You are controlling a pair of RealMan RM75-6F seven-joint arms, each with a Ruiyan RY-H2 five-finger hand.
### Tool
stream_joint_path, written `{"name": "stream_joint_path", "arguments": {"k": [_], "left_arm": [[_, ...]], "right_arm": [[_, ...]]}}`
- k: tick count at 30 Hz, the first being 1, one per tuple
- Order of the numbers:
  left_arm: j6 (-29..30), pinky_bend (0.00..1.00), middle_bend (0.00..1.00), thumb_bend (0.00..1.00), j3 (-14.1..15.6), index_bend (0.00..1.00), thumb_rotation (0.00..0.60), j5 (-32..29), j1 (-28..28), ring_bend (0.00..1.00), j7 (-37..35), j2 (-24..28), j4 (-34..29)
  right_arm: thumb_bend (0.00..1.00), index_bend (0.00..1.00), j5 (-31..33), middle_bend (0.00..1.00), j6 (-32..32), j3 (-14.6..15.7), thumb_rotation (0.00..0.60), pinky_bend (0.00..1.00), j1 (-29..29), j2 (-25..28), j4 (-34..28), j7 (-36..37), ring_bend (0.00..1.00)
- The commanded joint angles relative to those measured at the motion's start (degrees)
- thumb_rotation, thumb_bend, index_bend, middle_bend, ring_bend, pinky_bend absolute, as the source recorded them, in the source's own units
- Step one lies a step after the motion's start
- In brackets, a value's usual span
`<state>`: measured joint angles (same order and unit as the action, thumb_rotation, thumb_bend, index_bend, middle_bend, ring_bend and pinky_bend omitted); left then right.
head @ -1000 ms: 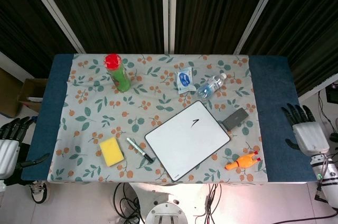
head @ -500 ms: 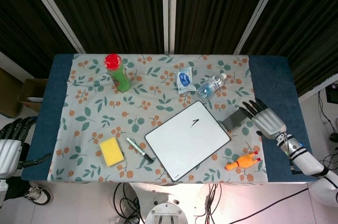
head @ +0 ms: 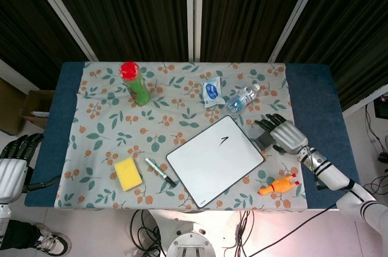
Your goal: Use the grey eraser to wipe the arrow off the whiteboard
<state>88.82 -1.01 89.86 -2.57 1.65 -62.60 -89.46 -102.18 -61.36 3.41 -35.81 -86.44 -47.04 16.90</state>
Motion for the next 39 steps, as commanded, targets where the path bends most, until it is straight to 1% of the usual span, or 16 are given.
{"name": "stream_joint_path", "arguments": {"k": [1, 4, 9, 16, 25, 27, 31, 35, 39], "left_arm": [[0.0, 0.16, 0.11, 0.02, 0.0, 0.13, 0.295, -0.1, 0.1, 0.09, -0.1, 0.1, 0.0], [-0.2, 0.16, 0.11, 0.02, 0.0, 0.13, 0.298, -0.4, 0.1, 0.09, -0.3, -0.1, 0.2], [-0.3, 0.16, 0.11, 0.02, 0.1, 0.13, 0.3, -0.5, 0.1, 0.09, -0.8, -0.5, 1.0], [-0.1, 0.16, 0.11, 0.02, 0.1, 0.13, 0.302, -0.6, 0.2, 0.09, -1.3, -0.6, 1.4], [0.0, 0.16, 0.11, 0.02, 0.1, 0.13, 0.3, -0.6, 0.3, 0.09, -1.9, -0.7, 1.9], [0.0, 0.16, 0.11, 0.02, 0.1, 0.13, 0.3, -0.6, 0.3, 0.09, -1.9, -0.8, 1.9], [0.0, 0.16, 0.11, 0.02, 0.1, 0.13, 0.302, -0.7, 0.3, 0.09, -1.9, -0.8, 2.0], [0.1, 0.16, 0.11, 0.02, 0.1, 0.13, 0.304, -0.7, 0.3, 0.09, -2.0, -0.7, 2.0], [0.3, 0.16, 0.11, 0.02, 0.0, 0.13, 0.303, -0.8, 0.4, 0.09, -2.2, -0.6, 2.0]], "right_arm": [[0.19, 0.12, 0.1, 0.16, 0.2, 0.4, 0.6, 0.17, -0.6, -0.7, 0.7, 0.3, 0.11], [0.2, 0.17, 0.5, 0.2, 0.4, 0.6, 0.6, 0.19, -1.0, -1.1, 1.1, 0.1, 0.15], [0.2, 0.27, 1.2, 0.26, 0.9, 1.0, 0.6, 0.25, -1.3, -1.7, 1.7, -0.2, 0.2], [0.26, 0.38, 1.9, 0.35, 1.1, 1.6, 0.6, 0.33, -1.6, -2.3, 2.1, 0.2, 0.29], [0.29, 0.55, 2.3, 0.47, -0.4, 2.2, 0.6, 0.43, -1.3, -2.8, 2.6, 1.0, 0.41], [0.31, 0.58, 2.5, 0.49, -1.0, 2.1, 0.6, 0.46, -1.2, -2.9, 2.8, 1.0, 0.44], [0.32, 0.61, 2.8, 0.51, -2.4, 1.9, 0.6, 0.49, -1.0, -2.7, 2.8, 1.7, 0.46], [0.32, 0.62, 2.6, 0.52, -4.7, 1.1, 0.6, 0.49, -1.5, -1.2, 0.3, 1.4, 0.46], [0.32, 0.63, 2.3, 0.52, -6.2, -0.2, 0.6, 0.49, -2.9, 1.5, -7.1, -0.1, 0.46]]}}
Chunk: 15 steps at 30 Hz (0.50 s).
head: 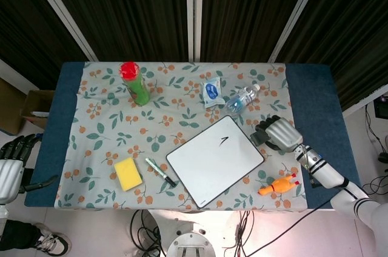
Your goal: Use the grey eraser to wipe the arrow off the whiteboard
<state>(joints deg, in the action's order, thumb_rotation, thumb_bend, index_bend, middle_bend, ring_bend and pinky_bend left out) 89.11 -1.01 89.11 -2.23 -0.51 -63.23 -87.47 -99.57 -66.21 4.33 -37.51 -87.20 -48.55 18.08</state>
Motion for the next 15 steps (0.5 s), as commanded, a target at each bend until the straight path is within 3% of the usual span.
{"name": "stream_joint_path", "arguments": {"k": [1, 8, 15], "left_arm": [[0.1, 0.16, 0.11, 0.02, -0.1, 0.13, 0.304, 0.0, 0.0, 0.09, -0.2, 0.0, 0.0], [0.2, 0.16, 0.11, 0.02, 0.1, 0.13, 0.302, 0.0, 0.2, 0.09, -0.6, 0.0, 0.5], [0.9, 0.16, 0.11, 0.02, 0.2, 0.13, 0.299, 0.1, 0.6, 0.09, -1.1, 0.3, 0.6]], "right_arm": [[0.33, 0.63, -0.6, 0.52, -1.3, -1.3, 0.6, 0.49, -1.8, 3.1, -8.6, -2.4, 0.46], [0.34, 0.65, -2.6, 0.54, 1.4, -2.1, 0.6, 0.51, -4.8, 2.8, -20.9, -13.0, 0.47], [0.35, 0.65, 0.5, 0.54, 8.7, -4.6, 0.6, 0.52, -8.1, -3.4, -19.8, -21.5, 0.48]]}}
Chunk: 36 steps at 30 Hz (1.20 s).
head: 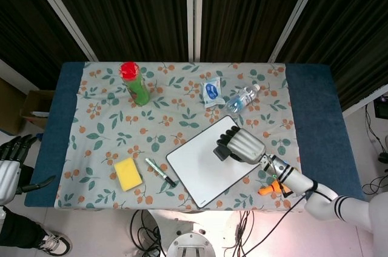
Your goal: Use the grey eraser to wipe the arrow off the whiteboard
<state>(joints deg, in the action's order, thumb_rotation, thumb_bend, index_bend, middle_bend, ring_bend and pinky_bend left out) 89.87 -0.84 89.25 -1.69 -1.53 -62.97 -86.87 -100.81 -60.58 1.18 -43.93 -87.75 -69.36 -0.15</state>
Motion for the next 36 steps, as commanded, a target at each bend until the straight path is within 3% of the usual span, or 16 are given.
{"name": "stream_joint_path", "arguments": {"k": [1, 9, 20, 29, 36], "left_arm": [[0.3, 0.16, 0.11, 0.02, 0.0, 0.13, 0.301, -0.1, 0.2, 0.09, -0.2, 0.1, 0.0], [0.5, 0.16, 0.11, 0.02, -0.1, 0.13, 0.301, -0.4, 0.5, 0.09, -0.8, 0.5, 0.3], [0.3, 0.16, 0.11, 0.02, 0.0, 0.13, 0.302, -0.1, 0.4, 0.09, -0.6, 0.3, 0.2], [0.3, 0.16, 0.11, 0.02, 0.0, 0.13, 0.299, -0.3, 0.6, 0.09, -0.4, 0.4, 0.1], [0.4, 0.16, 0.11, 0.02, -0.1, 0.13, 0.298, -0.2, 0.6, 0.09, -0.3, 0.3, 0.0]], "right_arm": [[0.35, 0.65, 2.5, 0.54, 4.1, -2.0, 0.6, 0.52, -2.0, -3.9, 1.9, -4.3, 0.48], [0.35, 0.65, 6.1, 0.54, 6.2, -4.2, 0.6, 0.52, -3.5, -7.6, 6.1, -4.8, 0.48], [0.36, 0.66, 10.1, 0.55, 9.2, -4.7, 0.6, 0.52, -3.7, -8.9, 7.8, -3.4, 0.48], [0.36, 0.66, 10.2, 0.55, 9.3, -3.5, 0.6, 0.52, -3.6, -8.4, 7.1, -3.1, 0.48], [0.36, 0.66, 10.6, 0.55, 9.3, -1.9, 0.6, 0.52, -2.2, -5.3, 3.2, -2.4, 0.48]]}}
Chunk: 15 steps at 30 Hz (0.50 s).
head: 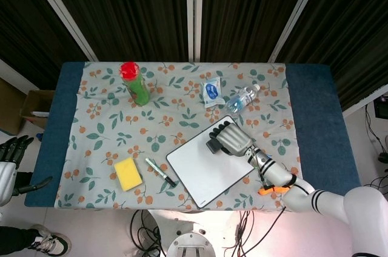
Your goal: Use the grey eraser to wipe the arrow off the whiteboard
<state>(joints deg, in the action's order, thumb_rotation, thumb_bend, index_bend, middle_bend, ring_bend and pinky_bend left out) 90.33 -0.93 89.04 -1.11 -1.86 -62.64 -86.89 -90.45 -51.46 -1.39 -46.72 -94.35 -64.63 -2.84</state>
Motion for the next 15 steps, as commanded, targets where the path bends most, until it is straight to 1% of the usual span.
{"name": "stream_joint_path", "arguments": {"k": [1, 5, 9, 12, 15], "left_arm": [[-0.1, 0.16, 0.11, 0.02, 0.0, 0.13, 0.298, 0.0, -0.1, 0.09, 0.0, -0.1, 0.0], [-0.3, 0.16, 0.11, 0.02, 0.1, 0.13, 0.299, 0.1, -0.2, 0.09, -0.1, -0.2, 0.2], [-0.5, 0.16, 0.11, 0.02, 0.1, 0.13, 0.302, 0.3, -0.3, 0.09, -0.3, -0.4, 0.5], [-0.5, 0.16, 0.11, 0.02, 0.1, 0.13, 0.301, 0.2, -0.3, 0.09, -0.5, -0.6, 0.7], [-0.6, 0.16, 0.11, 0.02, 0.1, 0.13, 0.298, 0.1, -0.3, 0.09, -0.5, -0.6, 0.9]], "right_arm": [[0.36, 0.66, 0.4, 0.55, 0.2, 1.1, 0.6, 0.52, 1.0, 2.2, -2.5, 0.1, 0.48], [0.36, 0.66, 1.4, 0.55, 1.0, 2.2, 0.6, 0.52, 2.2, 5.3, -6.5, -1.3, 0.48], [0.36, 0.68, 2.3, 0.55, 1.6, 2.6, 0.6, 0.52, 2.7, 7.4, -9.3, -3.2, 0.48], [0.36, 0.68, 3.0, 0.55, 1.9, 2.1, 0.6, 0.52, 2.6, 7.1, -9.3, -4.3, 0.48], [0.36, 0.68, 3.6, 0.55, 2.5, 1.2, 0.6, 0.52, 2.0, 5.5, -7.8, -4.9, 0.48]]}}
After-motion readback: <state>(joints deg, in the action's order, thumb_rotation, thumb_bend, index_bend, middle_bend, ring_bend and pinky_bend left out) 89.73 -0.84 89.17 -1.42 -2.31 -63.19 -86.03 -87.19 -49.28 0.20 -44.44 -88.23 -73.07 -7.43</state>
